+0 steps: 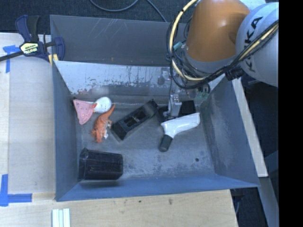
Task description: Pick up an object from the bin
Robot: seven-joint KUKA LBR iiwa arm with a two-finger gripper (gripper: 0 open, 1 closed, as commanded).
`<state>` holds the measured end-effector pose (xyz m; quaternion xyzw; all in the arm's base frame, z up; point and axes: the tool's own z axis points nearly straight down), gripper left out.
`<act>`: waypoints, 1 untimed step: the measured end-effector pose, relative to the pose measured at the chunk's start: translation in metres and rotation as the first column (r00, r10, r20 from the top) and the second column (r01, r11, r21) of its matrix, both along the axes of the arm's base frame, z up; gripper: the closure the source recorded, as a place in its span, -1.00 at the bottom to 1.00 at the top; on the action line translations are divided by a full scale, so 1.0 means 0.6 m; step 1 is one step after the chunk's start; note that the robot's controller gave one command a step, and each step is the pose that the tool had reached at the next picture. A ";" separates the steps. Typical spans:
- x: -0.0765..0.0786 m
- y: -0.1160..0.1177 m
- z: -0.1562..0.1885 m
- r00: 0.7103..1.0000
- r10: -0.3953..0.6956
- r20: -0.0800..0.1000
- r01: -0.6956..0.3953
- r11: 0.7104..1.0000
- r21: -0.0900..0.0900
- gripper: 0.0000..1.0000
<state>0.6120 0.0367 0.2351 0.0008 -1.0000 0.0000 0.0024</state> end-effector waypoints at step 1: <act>0.002 0.000 0.009 1.000 -0.001 0.009 0.001 1.000 0.000 -1.00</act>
Offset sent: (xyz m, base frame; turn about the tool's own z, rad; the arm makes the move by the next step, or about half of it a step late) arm 0.0140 0.0714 -0.1651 -0.3865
